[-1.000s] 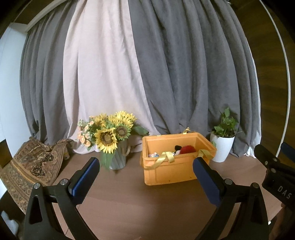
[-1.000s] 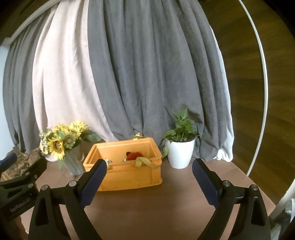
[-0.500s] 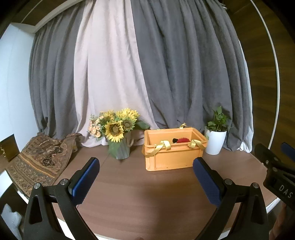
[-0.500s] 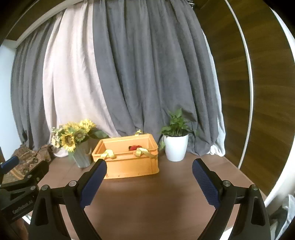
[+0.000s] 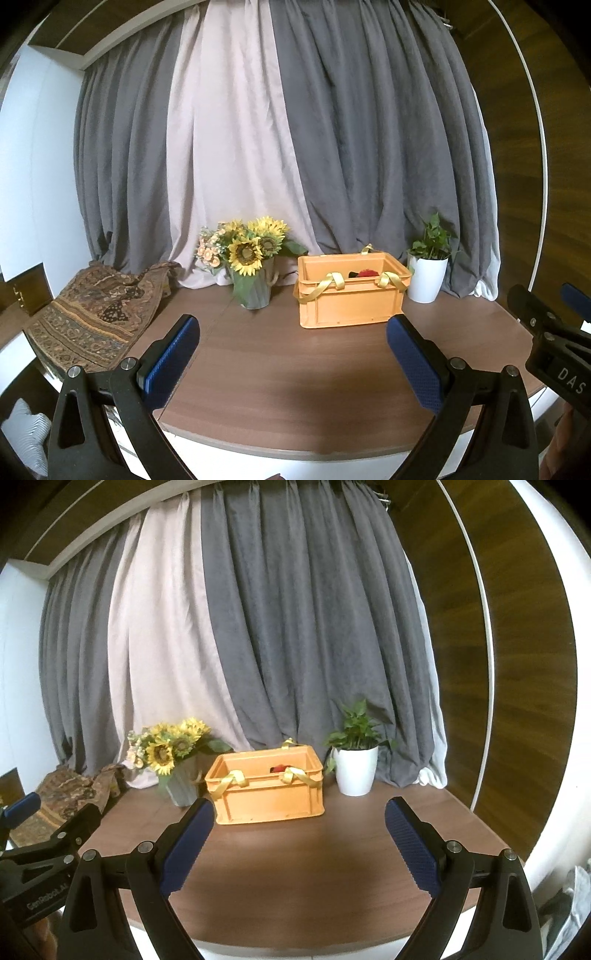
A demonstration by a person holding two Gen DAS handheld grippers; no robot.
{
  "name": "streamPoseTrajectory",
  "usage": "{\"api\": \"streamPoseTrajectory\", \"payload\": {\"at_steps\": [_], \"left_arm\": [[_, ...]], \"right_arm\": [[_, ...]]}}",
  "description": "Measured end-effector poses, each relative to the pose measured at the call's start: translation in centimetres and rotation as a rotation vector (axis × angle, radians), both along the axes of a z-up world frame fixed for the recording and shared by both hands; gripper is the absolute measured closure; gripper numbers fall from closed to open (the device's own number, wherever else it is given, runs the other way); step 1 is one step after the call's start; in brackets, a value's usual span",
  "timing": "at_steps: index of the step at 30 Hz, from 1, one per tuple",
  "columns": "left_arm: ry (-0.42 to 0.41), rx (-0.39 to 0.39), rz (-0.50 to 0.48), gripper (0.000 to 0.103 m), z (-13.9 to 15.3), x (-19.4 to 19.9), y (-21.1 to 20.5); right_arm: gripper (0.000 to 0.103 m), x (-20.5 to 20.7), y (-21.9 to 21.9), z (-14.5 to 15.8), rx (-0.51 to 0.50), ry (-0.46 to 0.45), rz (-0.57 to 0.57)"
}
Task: Organize soft objects
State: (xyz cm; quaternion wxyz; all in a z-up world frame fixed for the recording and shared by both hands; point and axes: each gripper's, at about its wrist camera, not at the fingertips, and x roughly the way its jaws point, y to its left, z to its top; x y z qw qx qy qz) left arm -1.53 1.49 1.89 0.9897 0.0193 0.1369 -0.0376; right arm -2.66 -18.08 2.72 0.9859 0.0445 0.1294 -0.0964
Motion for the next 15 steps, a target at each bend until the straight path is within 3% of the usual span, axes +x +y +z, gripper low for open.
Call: {"api": "streamPoseTrajectory", "payload": {"at_steps": [15], "left_arm": [[-0.026,-0.001,0.010,0.000,0.6,-2.4,0.0]], "right_arm": [[0.008,-2.3,-0.2,0.2,-0.001,-0.015,0.016]]}}
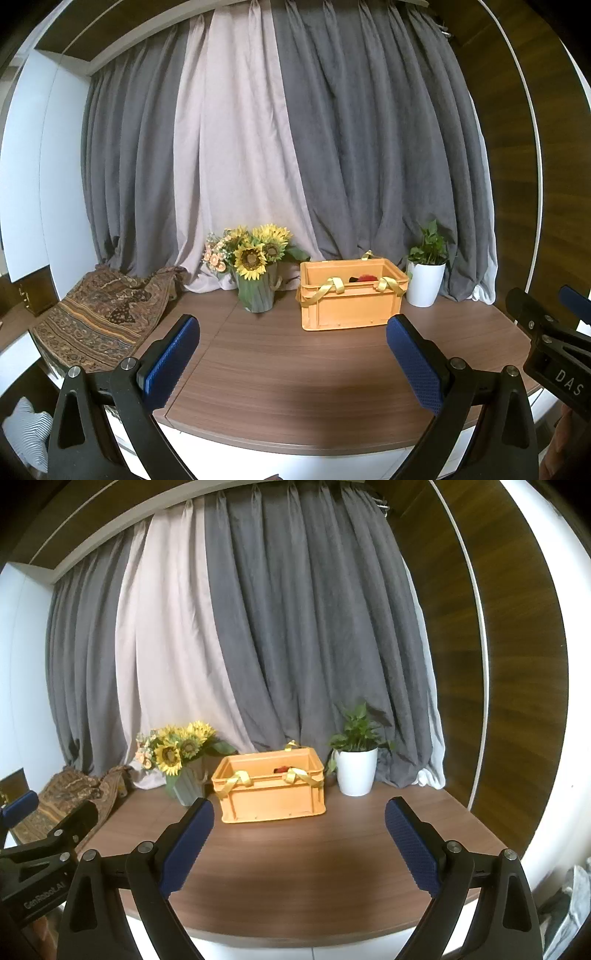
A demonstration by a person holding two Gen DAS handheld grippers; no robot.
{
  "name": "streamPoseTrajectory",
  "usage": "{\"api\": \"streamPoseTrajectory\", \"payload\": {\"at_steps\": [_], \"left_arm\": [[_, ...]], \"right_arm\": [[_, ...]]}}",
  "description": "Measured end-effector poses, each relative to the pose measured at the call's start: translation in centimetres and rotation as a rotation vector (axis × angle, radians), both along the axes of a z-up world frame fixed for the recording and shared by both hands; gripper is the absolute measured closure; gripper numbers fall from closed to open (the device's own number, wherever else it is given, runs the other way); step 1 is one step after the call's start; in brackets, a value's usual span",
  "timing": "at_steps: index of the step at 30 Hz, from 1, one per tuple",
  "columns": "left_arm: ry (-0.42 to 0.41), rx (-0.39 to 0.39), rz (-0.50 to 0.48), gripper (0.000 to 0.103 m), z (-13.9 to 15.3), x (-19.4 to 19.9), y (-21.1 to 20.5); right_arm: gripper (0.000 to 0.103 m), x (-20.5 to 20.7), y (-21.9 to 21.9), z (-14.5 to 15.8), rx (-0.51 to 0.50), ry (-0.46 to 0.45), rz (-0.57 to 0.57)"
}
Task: Organize soft objects
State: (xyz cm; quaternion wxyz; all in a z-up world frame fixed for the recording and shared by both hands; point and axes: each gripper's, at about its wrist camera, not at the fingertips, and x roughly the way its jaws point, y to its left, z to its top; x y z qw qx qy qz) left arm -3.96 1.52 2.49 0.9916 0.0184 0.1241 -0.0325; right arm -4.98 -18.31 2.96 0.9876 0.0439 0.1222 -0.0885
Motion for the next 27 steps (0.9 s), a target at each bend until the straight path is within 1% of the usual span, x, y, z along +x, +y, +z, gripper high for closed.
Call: {"api": "streamPoseTrajectory", "payload": {"at_steps": [8,27], "left_arm": [[-0.001,-0.001,-0.007,0.000,0.15,-0.47,-0.20],[0.002,-0.010,-0.023,0.000,0.34,-0.63,0.04]], "right_arm": [[0.008,-0.75,-0.17,0.23,-0.003,-0.008,-0.006],[0.008,-1.04,-0.44,0.45,-0.002,-0.008,-0.013]]}}
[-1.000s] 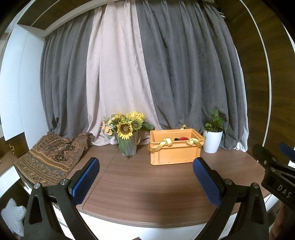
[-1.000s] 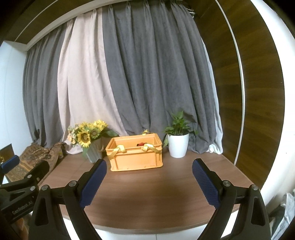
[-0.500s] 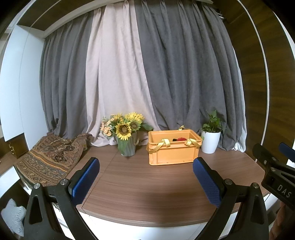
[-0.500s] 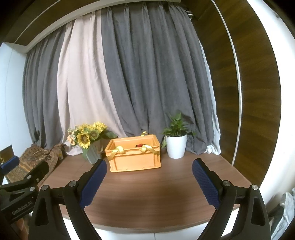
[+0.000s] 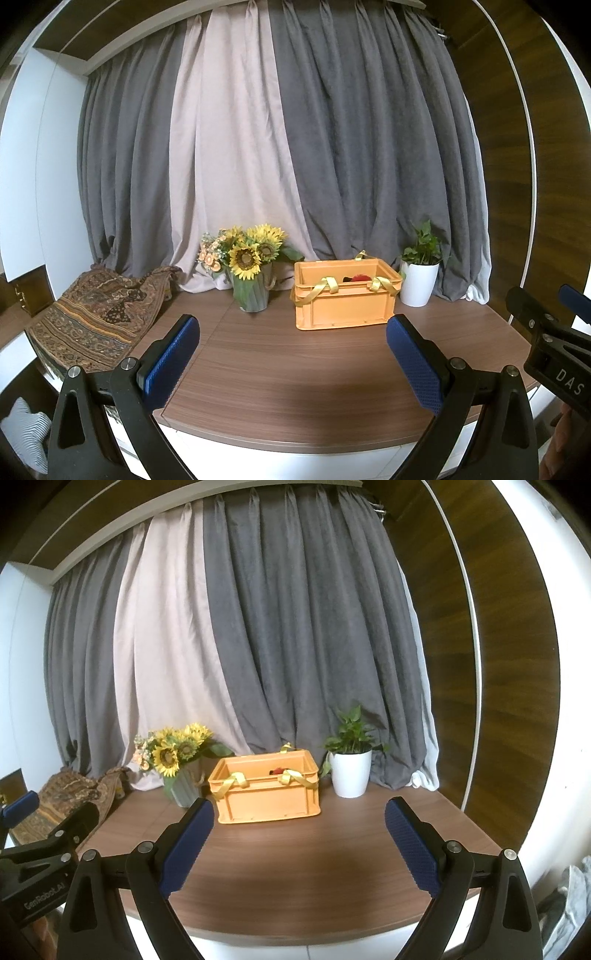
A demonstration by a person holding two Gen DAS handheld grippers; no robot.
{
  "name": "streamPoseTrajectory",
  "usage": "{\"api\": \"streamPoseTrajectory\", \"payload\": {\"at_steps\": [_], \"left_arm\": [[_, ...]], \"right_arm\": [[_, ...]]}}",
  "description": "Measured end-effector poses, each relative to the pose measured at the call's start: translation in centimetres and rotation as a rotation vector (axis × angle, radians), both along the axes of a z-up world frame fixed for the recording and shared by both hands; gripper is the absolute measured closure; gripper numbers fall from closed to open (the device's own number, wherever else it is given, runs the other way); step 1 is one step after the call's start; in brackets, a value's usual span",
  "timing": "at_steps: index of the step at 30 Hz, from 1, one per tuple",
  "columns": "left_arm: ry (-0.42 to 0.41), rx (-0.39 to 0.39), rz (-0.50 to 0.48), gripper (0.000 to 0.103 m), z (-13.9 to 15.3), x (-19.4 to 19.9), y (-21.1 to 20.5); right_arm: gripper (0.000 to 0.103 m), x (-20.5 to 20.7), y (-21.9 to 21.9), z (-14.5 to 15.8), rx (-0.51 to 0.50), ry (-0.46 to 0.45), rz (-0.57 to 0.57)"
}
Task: Organize soft objects
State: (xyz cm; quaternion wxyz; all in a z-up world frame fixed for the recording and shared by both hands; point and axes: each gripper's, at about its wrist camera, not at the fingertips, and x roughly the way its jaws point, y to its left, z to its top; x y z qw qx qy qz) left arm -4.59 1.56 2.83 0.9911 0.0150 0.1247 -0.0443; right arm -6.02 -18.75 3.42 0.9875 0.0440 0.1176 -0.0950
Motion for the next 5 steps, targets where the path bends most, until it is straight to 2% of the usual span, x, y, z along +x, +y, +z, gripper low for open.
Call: {"api": "streamPoseTrajectory", "payload": {"at_steps": [5], "left_arm": [[-0.002,-0.003,0.003,0.000,-0.03,-0.01,0.04]], "right_arm": [[0.008,-0.09,-0.17,0.09,-0.002,-0.001,-0.003]]}}
